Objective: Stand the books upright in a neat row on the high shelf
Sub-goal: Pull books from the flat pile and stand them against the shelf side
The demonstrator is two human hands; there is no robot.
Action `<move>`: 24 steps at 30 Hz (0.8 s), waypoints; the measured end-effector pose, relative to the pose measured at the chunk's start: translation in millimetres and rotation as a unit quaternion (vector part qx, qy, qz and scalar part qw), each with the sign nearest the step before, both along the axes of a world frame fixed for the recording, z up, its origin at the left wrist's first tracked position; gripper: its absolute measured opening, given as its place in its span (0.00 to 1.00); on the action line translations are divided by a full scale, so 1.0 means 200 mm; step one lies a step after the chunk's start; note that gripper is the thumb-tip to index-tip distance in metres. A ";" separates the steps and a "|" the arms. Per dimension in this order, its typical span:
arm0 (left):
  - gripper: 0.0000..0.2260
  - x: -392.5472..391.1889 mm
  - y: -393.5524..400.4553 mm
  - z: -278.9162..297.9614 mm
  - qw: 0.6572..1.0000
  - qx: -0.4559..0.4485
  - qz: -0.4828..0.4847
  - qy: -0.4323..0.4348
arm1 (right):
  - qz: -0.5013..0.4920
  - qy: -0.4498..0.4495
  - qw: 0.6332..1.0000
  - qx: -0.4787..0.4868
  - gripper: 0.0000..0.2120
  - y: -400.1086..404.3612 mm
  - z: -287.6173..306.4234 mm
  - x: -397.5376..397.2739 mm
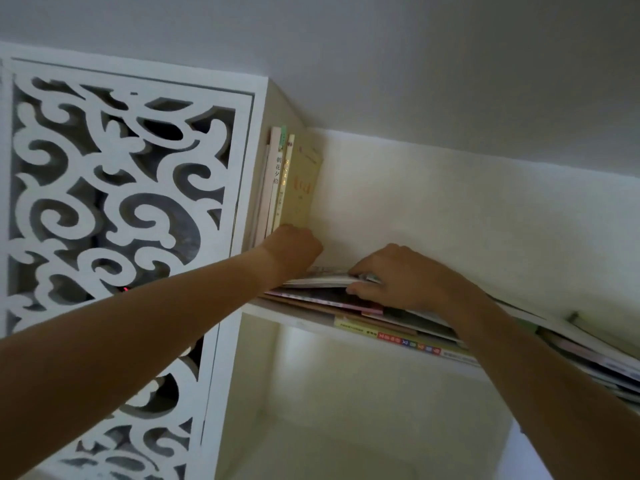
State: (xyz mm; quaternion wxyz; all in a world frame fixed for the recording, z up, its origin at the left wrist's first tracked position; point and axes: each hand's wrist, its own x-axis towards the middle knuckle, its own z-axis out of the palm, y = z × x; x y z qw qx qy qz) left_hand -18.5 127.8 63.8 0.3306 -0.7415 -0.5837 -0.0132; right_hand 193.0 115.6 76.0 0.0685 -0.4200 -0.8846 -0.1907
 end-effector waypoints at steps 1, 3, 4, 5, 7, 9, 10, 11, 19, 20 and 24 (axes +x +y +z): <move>0.07 -0.01 0.00 0.01 0.997 0.005 -0.041 -0.067 | 0.004 -0.002 1.000 0.014 0.21 0.01 0.01 0.02; 0.11 -0.01 -0.01 0.02 0.972 0.020 -0.117 -0.202 | 0.014 -0.008 0.999 0.050 0.15 0.02 0.05 0.07; 0.15 0.00 -0.02 0.04 0.952 0.021 -0.145 -0.269 | 0.021 -0.002 0.997 0.068 0.11 0.03 0.08 0.10; 0.21 0.02 -0.04 0.05 0.927 0.011 -0.161 -0.337 | 0.026 0.011 0.996 0.084 0.08 0.04 0.10 0.14; 0.35 0.05 -0.07 0.09 0.880 -0.020 -0.176 -0.440 | 0.020 0.041 0.993 0.105 0.06 0.05 0.14 0.20; 0.43 0.06 -0.08 0.10 0.846 -0.028 -0.200 -0.493 | 0.001 0.071 0.990 0.120 0.06 0.04 0.13 0.22; 0.42 0.06 -0.08 0.08 0.829 -0.015 -0.222 -0.513 | -0.015 0.082 0.987 0.137 0.07 0.03 0.11 0.21; 0.39 0.05 -0.06 0.06 0.812 0.010 -0.249 -0.527 | -0.035 0.089 0.982 0.160 0.08 0.02 0.08 0.18; 0.33 0.04 -0.01 -0.03 0.786 0.093 -0.263 -0.551 | -0.078 -0.009 0.980 0.184 0.15 -0.01 -0.17 0.03; 0.34 0.05 -0.02 -0.01 0.805 0.065 -0.235 -0.540 | -0.074 -0.003 0.981 0.177 0.14 0.00 -0.15 0.05; 0.41 0.06 -0.01 0.08 0.927 -0.114 -0.047 -0.355 | -0.071 0.025 0.996 0.054 0.26 -0.01 -0.08 0.05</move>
